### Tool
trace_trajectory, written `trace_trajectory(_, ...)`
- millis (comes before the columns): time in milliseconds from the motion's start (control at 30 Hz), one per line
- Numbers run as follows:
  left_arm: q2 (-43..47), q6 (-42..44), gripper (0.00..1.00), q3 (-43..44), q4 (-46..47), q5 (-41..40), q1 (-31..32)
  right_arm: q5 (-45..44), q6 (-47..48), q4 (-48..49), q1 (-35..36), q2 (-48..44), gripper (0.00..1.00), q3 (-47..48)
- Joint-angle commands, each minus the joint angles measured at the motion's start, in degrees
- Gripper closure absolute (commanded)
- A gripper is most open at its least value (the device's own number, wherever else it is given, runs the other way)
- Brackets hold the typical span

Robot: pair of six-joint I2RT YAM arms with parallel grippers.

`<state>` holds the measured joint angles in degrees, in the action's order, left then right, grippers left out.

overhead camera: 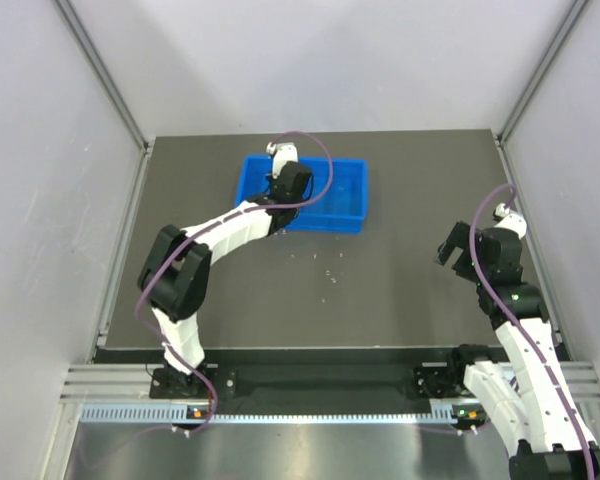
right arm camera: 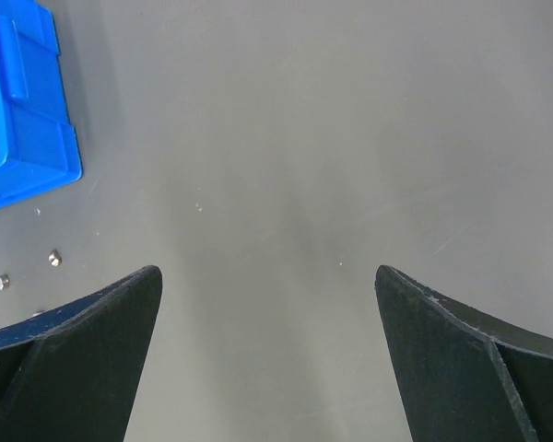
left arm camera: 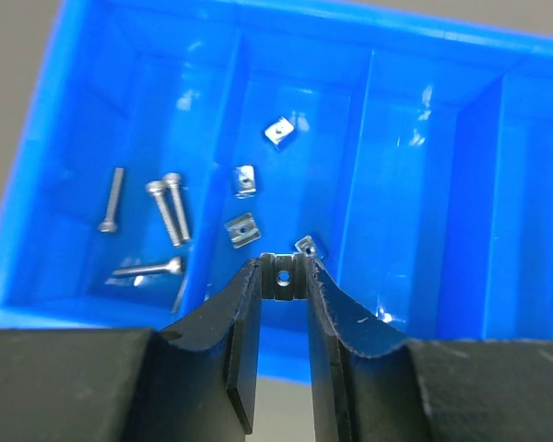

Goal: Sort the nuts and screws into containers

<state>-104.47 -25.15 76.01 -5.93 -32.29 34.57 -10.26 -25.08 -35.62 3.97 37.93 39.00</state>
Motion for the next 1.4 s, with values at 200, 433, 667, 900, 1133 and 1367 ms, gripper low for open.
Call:
trace_trajectory(200, -5.57, 2.47, 0.66, 7.4, 0.4, -0.66, -0.64, -1.16, 0.47, 1.78, 0.25, 0.21, 0.0, 0.99)
trace_trajectory(433, -0.15, 2.39, 0.41, 6.53, -3.12, 2.4, -0.55, -1.25, 0.56, 1.43, 0.25, -0.4, 0.0, 1.25)
trace_trajectory(667, 11.29, 1.86, 0.37, -2.44, -5.13, 1.8, -1.34, -0.46, 0.56, 1.34, 0.34, -0.14, 0.0, 1.34)
trace_trajectory(900, 16.73, 1.24, 0.38, -8.13, -10.42, 9.33, -7.41, 5.06, 1.52, 1.6, 0.34, -0.23, 0.0, 1.34)
trace_trajectory(1133, 25.53, -4.55, 0.4, -20.01, -7.96, 20.6, -6.62, 7.36, 1.35, 2.83, 0.34, -0.32, 0.0, 1.08)
trace_trajectory(1367, 23.79, -12.02, 0.41, -25.21, -6.81, 14.03, -0.13, 7.01, 0.91, 2.92, 0.43, 1.18, 0.0, 0.99)
